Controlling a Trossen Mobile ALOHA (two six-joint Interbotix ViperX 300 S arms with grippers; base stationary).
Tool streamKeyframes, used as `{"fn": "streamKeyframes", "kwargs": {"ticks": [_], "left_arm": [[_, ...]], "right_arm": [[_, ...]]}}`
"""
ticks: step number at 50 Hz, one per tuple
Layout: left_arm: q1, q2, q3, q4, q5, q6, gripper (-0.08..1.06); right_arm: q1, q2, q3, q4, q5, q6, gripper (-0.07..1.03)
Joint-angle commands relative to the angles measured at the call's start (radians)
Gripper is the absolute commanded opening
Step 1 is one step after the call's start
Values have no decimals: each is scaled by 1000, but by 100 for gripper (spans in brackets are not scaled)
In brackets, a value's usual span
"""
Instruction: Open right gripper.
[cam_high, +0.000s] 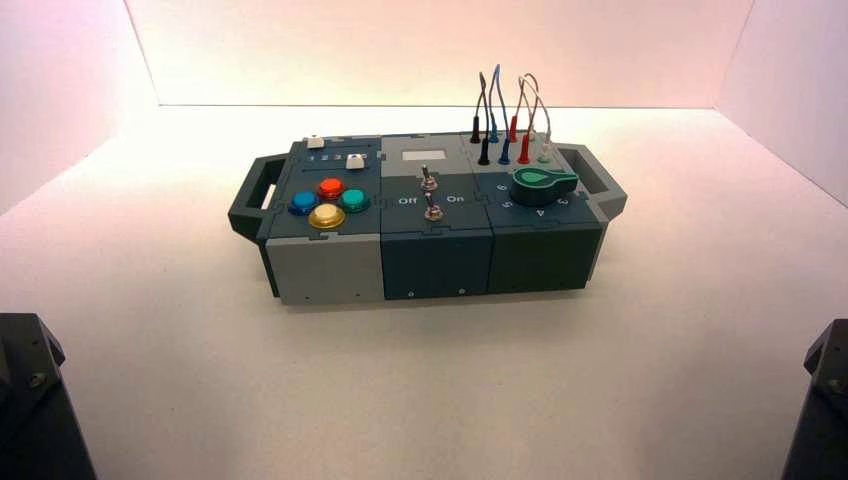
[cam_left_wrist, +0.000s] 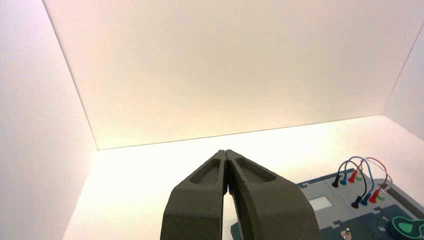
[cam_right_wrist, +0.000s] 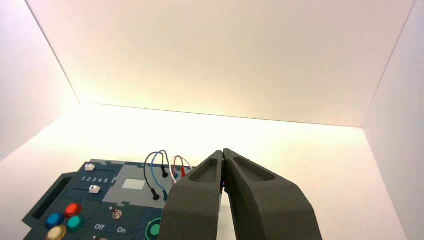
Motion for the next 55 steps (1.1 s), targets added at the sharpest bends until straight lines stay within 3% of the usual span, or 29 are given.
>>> {"fn": "streamKeyframes", "kwargs": {"ticks": [1,39,43,45,46,47,49,50,53,55], "left_arm": [[3,25,-17,-3,-6,0,-3],[3,67,-23,-5,-5,2,-3],[3,72,-25,-3,-5,3,-3],[3,74,-25,-5,-5,3,-3],[3,74,-25,-5,-5,3,-3],[3,74,-23,-3,-5,3,-3],[3,74,-23,-3,-5,3,-3],[3,77,-25,-3,-5,3,-3],[3,81,-25,-3,-3,3,-3],[3,83,-25,-3,-2,3,-3]], "right_arm": [[3,9,-25,2,-11,-2,-2],[3,5,-23,3,-23,-2,1],[2,-5,-18,2,-41,-2,12],[3,-9,-11,-5,-58,-3,26],[3,-9,-11,-5,-58,-3,26],[3,-17,6,-11,-92,-6,55],[2,-17,9,-14,-98,-8,60],[2,-17,25,-23,-138,-8,100],[2,-14,32,-21,-152,-8,95],[2,-14,35,-23,-152,-8,100]]}}
